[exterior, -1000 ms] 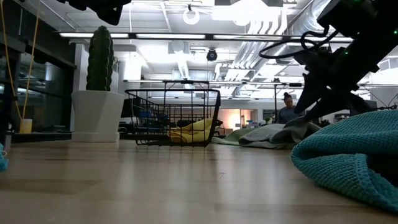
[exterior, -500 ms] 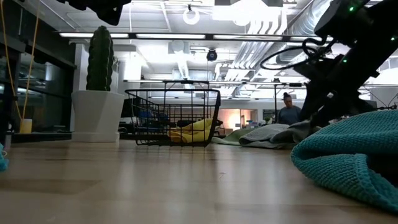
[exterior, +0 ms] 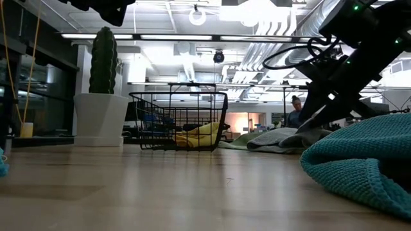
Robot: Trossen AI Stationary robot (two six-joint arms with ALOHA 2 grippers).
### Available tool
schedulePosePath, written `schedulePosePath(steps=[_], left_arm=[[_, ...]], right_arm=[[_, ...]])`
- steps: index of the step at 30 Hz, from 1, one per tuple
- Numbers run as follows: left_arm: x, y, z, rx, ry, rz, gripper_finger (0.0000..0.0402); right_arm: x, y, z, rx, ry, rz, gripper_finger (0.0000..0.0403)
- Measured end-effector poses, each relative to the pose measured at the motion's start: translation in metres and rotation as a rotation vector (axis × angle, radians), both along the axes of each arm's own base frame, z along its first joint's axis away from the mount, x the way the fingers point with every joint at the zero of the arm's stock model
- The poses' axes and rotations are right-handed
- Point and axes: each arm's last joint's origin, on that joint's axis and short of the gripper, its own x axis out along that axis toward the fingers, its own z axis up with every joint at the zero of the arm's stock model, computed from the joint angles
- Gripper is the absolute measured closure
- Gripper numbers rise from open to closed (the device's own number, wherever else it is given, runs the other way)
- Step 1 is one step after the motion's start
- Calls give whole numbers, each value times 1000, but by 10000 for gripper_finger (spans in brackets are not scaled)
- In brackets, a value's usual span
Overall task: Fold microfiber towels
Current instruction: Fold the gray microfiber cloth
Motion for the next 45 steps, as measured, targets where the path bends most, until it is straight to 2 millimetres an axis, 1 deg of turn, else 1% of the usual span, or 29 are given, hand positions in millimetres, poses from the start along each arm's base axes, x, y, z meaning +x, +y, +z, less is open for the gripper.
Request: schedulePosePath(steps=[2, 3, 7, 8, 12, 14, 16, 18, 20, 24, 27, 29, 31, 33, 35, 41, 43, 45], left_arm=[[0, 0, 0, 0, 0, 0, 401], [0, 0, 0, 0, 0, 0, 402], [0, 0, 0, 0, 0, 0, 402], [0, 0, 0, 0, 0, 0, 402], [0, 0, 0, 0, 0, 0, 402], [0, 0, 0, 0, 0, 0, 401], [0, 0, 0, 0, 0, 0, 401], [0, 0, 0, 0, 0, 0, 402], [0, 0, 0, 0, 0, 0, 402], [0, 0, 0, 0, 0, 0, 401], [0, 0, 0, 0, 0, 0, 401], [0, 0, 0, 0, 0, 0, 401], [0, 0, 0, -13, 0, 4, 401], [0, 0, 0, -35, 0, 11, 401], [0, 0, 0, -56, 0, 17, 401], [0, -1, -1, -99, 15, 7, 401], [1, -2, -3, -120, 29, 2, 399], [3, -5, -8, -124, 66, 8, 393]], right_arm=[[-1, 0, -1, -8, 20, 6, 281], [-1, 0, -1, -18, 27, 8, 294], [-1, -2, 1, -91, 34, 13, 380], [0, -2, 1, -107, 33, 12, 391], [-1, -2, 2, -122, 53, 15, 390], [3, -2, 8, -146, 63, 44, 399], [8, 1, 18, -174, 69, 86, 399], [17, 4, 37, -201, 62, 151, 401], [27, 10, 61, -232, 45, 223, 402], [43, 29, 123, -319, -4, 371, 402], [56, 47, 167, -384, -57, 479, 402], [66, 59, 188, -402, -71, 552, 402], [80, 69, 200, -412, -74, 609, 402], [97, 79, 199, -416, -40, 644, 403], [117, 87, 192, -406, -5, 676, 403], [170, 105, 155, -385, 109, 736, 403], [184, 110, 144, -384, 137, 753, 403], [195, 112, 137, -395, 154, 764, 403]])
